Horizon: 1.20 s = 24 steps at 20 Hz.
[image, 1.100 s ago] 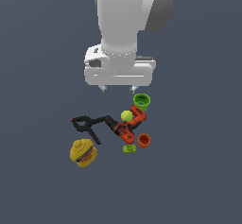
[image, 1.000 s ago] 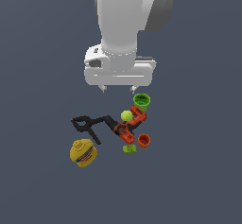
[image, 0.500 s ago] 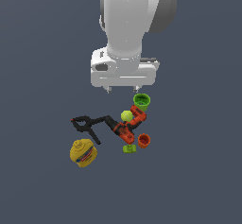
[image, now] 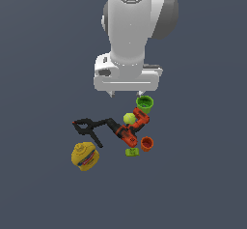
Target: Pick up a designated object from a clutter of objects.
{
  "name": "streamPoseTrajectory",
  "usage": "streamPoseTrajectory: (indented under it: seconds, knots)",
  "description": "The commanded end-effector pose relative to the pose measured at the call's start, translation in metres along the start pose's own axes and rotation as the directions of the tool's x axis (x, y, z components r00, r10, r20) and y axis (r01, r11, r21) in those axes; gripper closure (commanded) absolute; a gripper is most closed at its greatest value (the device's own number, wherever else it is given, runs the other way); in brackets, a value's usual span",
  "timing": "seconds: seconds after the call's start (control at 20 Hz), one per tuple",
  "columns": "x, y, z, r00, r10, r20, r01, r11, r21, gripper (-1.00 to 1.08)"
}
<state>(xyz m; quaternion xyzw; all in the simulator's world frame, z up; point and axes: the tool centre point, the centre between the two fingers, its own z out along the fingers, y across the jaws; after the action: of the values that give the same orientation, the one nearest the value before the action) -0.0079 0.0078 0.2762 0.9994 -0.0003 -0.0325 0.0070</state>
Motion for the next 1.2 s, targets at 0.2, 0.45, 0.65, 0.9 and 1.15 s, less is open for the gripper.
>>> streamPoseTrajectory:
  seconds: [0.2, 0.45, 0.65, 0.9, 1.15]
  knots:
    - [0.000, -0.004, 0.026, 0.996, 0.093, -0.008, -0.093, 0.996, 0.004, -0.92]
    - [-0.001, -0.009, 0.056, 0.980, 0.199, -0.016, -0.199, 0.980, 0.009, -0.92]
    - [-0.004, -0.013, 0.081, 0.956, 0.294, -0.022, -0.294, 0.956, 0.016, -0.92]
    - [-0.011, -0.018, 0.112, 0.912, 0.409, -0.029, -0.408, 0.913, 0.025, -0.92]
    - [-0.020, -0.022, 0.142, 0.856, 0.516, -0.034, -0.515, 0.856, 0.035, -0.92]
